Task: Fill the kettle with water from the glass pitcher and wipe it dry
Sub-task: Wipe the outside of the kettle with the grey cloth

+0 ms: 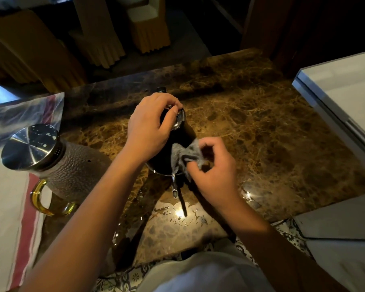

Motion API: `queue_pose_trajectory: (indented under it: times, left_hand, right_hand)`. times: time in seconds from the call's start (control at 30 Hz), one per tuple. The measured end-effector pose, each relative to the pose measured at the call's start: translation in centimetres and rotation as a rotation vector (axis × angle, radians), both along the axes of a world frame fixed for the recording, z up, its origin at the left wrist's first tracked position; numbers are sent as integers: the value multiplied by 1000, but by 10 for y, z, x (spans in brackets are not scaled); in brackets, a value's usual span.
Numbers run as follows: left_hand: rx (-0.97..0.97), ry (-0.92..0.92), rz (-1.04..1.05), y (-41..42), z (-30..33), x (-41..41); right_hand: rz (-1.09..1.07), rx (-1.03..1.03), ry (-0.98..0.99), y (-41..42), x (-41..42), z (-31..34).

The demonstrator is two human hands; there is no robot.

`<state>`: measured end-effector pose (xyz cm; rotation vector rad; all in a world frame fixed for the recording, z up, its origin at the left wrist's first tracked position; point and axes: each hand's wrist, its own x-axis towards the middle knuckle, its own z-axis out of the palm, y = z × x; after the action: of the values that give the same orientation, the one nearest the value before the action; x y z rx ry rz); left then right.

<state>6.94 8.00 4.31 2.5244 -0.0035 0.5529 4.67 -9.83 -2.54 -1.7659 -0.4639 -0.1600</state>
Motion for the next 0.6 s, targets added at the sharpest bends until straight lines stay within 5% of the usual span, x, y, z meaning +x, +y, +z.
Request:
queue_pose_trajectory:
  times: [0.4, 0.6]
  left_hand:
    - [-20, 2, 5, -1, -2, 1]
    - [-18, -6, -1, 1, -1, 1]
  right_hand:
    - [-114, -349, 11, -6, -7, -65]
    - [-274, -23, 235, -13, 13, -35]
